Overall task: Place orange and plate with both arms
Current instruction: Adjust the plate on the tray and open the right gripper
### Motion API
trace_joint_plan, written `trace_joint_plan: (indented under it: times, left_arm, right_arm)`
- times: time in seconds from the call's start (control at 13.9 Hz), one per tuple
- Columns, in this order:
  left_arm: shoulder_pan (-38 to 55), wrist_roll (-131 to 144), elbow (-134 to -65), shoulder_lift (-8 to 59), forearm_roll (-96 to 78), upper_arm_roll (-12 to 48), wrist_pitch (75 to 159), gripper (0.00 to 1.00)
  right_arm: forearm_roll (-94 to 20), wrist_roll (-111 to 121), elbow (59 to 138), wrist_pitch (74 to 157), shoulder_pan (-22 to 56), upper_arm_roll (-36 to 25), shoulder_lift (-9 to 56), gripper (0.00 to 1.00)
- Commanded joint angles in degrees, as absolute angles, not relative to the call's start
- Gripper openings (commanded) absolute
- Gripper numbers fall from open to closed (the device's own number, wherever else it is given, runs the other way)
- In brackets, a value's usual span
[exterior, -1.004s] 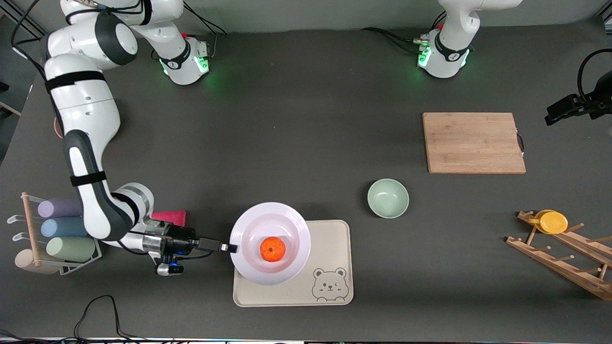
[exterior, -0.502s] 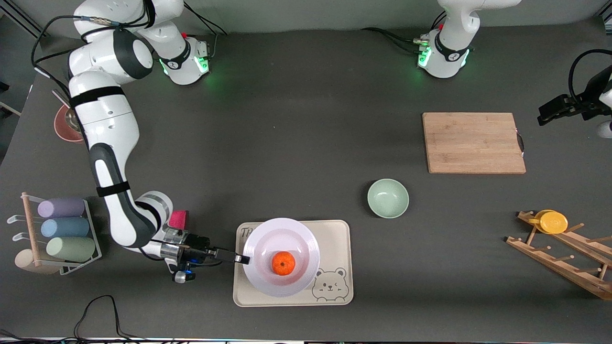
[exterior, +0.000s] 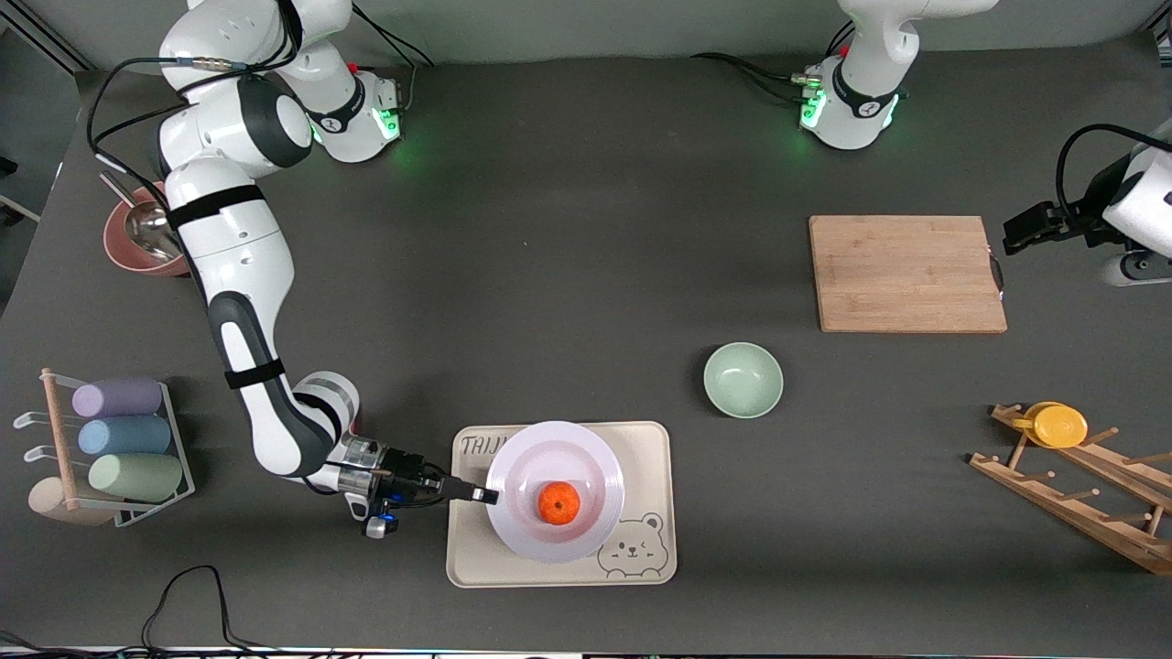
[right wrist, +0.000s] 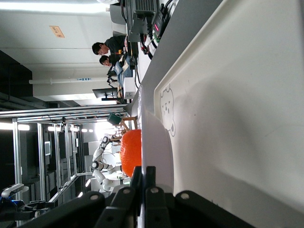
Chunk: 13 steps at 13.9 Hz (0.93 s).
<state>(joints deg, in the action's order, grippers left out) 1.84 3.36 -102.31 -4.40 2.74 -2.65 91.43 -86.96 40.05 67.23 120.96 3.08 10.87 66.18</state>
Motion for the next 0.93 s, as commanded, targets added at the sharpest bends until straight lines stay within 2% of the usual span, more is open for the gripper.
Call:
trace_joint_plan:
  times: [0.0,0.22,0.86]
  left_arm:
    - [1.1,3.6,-103.0,-4.7,2.3,-2.4,92.2,1.0]
    - [0.8,3.4,-103.0,-4.1,2.3,-2.5,92.6,1.0]
    - [1.1,2.9,-103.0,-4.3,2.3,-2.5,93.5,1.0]
  right_arm:
    - [-89.4,43.1,64.6,121.8,4.0,11.3,68.2,0.0]
    - [-89.5,46.0,64.6,123.4,4.3,11.3,69.3,0.0]
    - [-83.5,39.4,65.3,125.4,4.3,10.7,65.7,0.0]
